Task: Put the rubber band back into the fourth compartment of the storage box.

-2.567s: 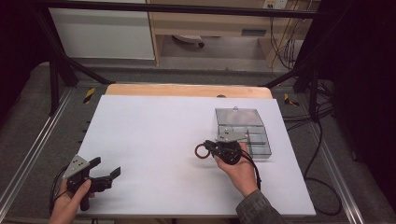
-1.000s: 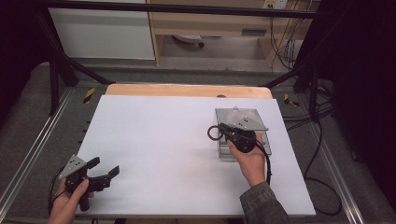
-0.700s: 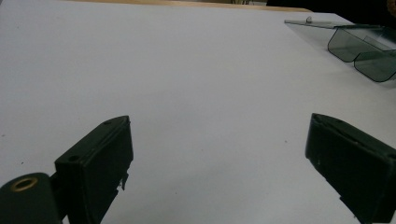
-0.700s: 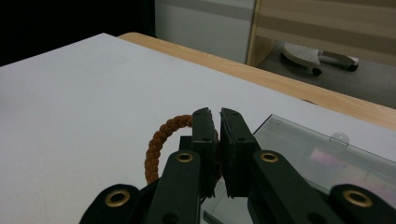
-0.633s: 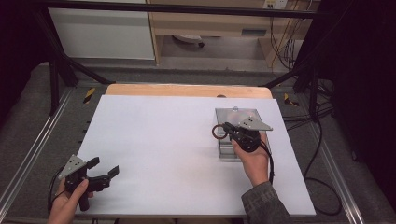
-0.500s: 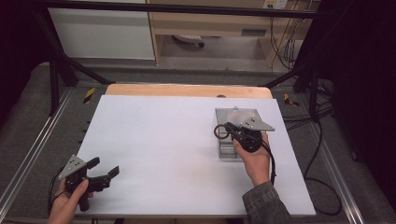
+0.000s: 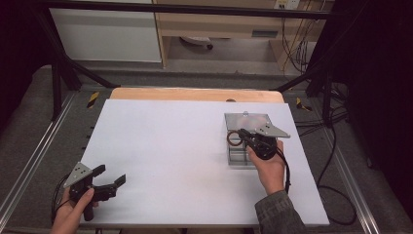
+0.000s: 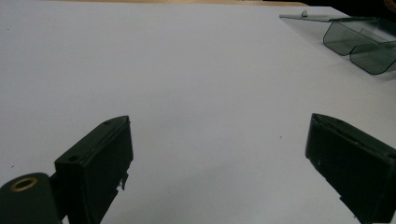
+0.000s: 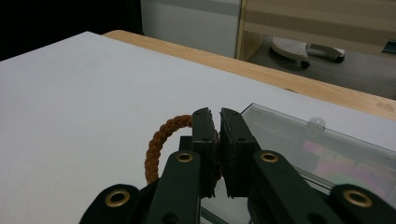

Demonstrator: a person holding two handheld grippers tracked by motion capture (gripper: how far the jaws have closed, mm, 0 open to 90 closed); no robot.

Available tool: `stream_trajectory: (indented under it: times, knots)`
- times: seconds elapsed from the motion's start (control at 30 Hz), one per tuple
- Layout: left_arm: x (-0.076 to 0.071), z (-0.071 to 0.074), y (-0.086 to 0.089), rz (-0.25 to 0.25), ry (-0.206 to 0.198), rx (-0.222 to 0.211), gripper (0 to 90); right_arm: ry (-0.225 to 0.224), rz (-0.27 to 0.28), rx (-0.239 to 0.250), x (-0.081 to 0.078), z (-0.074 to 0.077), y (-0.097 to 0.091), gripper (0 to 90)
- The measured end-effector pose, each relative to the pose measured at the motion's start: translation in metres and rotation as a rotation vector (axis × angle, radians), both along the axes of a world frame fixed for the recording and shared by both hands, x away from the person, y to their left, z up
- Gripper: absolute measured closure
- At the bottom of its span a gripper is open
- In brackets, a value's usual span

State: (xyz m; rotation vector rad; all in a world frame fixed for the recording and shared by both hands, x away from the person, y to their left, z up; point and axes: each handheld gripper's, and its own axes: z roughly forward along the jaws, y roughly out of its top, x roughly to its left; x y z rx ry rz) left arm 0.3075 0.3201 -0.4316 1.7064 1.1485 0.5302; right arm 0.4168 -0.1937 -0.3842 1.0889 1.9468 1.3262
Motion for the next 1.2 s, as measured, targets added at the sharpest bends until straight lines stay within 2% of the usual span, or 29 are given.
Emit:
stream_trajectory:
  times: [0.5,0.9,1.2]
  knots:
    - [0.001,-0.002,-0.003,-0.007,0.013,0.02,6.9,0.02,0.0,-0.011,0.0,-0.004,-0.005,84.9]
    - [0.001,-0.003,-0.003,-0.008,0.021,0.027,6.4,0.065,-0.002,-0.034,0.002,-0.01,-0.013,84.9]
    - [0.001,-0.002,-0.003,-0.01,0.02,0.029,6.3,0.08,-0.002,-0.051,0.002,-0.012,-0.013,84.9]
